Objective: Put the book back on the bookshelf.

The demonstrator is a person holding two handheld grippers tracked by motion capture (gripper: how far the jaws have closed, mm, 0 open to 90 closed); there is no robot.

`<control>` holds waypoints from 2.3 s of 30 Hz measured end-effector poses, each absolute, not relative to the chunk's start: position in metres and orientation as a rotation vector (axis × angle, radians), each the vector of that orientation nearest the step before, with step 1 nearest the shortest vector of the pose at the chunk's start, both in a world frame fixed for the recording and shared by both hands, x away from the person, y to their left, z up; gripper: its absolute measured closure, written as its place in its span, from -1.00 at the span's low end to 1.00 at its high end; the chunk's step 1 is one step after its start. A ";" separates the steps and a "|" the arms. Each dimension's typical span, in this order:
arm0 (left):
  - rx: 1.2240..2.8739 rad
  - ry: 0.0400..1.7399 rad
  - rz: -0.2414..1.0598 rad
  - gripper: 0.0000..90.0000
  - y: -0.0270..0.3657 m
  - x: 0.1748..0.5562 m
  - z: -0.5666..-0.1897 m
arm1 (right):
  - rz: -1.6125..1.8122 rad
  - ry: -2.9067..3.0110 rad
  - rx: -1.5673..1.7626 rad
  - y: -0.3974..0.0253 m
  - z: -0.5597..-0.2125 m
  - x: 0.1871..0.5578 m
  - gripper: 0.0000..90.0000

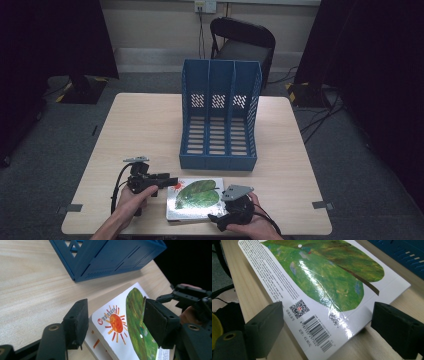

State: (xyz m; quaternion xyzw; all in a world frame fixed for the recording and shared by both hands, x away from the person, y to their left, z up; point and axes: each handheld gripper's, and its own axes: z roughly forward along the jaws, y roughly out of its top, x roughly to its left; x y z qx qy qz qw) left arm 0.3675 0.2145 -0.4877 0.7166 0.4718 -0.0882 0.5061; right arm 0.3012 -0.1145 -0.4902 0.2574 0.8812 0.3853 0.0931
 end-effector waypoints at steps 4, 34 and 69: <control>1.735 1.135 -0.216 -0.19 0.215 0.368 -0.488 | 1.144 2.612 0.765 -0.114 -0.491 0.302 -0.81; 1.490 1.213 -0.419 -0.16 0.226 0.362 -0.490 | 1.178 2.610 0.799 -0.117 -0.494 0.300 -0.84; 1.536 1.215 -0.471 -0.20 0.218 0.364 -0.498 | 1.219 2.560 0.653 -0.105 -0.487 0.287 -0.67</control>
